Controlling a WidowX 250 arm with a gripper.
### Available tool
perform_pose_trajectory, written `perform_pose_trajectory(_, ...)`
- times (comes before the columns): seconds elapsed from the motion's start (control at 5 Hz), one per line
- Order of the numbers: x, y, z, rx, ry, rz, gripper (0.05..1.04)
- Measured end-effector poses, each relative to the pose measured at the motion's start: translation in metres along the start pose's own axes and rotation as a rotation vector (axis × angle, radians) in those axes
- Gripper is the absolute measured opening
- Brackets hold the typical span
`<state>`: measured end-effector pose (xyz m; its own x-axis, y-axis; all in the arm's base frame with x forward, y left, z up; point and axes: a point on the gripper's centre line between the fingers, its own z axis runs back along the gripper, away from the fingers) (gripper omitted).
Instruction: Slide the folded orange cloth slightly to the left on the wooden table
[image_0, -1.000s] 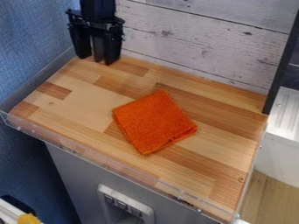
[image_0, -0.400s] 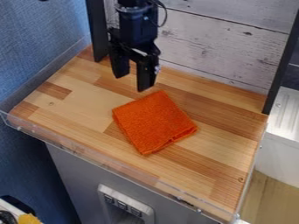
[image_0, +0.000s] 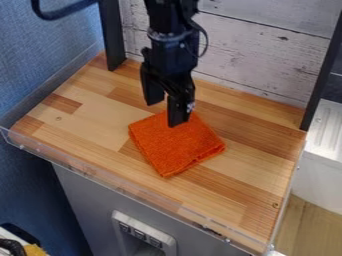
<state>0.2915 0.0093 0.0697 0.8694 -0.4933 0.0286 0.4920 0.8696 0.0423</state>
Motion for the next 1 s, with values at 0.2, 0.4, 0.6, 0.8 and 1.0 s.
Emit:
perform_pose_trajectory(0.2,-0.001,-0.005,-0.006,-0.002,-0.007,-0.052,0.950)
perform_pose_trajectory(0.4,0.000,-0.008,-0.011,-0.004,-0.032,-0.088,0.665)
perform_pose_trajectory(0.6,0.000,-0.012,-0.017,-0.018,-0.047,-0.108,0.362)
perform_pose_trajectory(0.8,0.002,-0.016,-0.031,-0.053,-0.040,-0.121,0.150)
perform_pose_trajectory(1.0,0.001,-0.020,-0.042,-0.089,-0.019,-0.133,0.065)
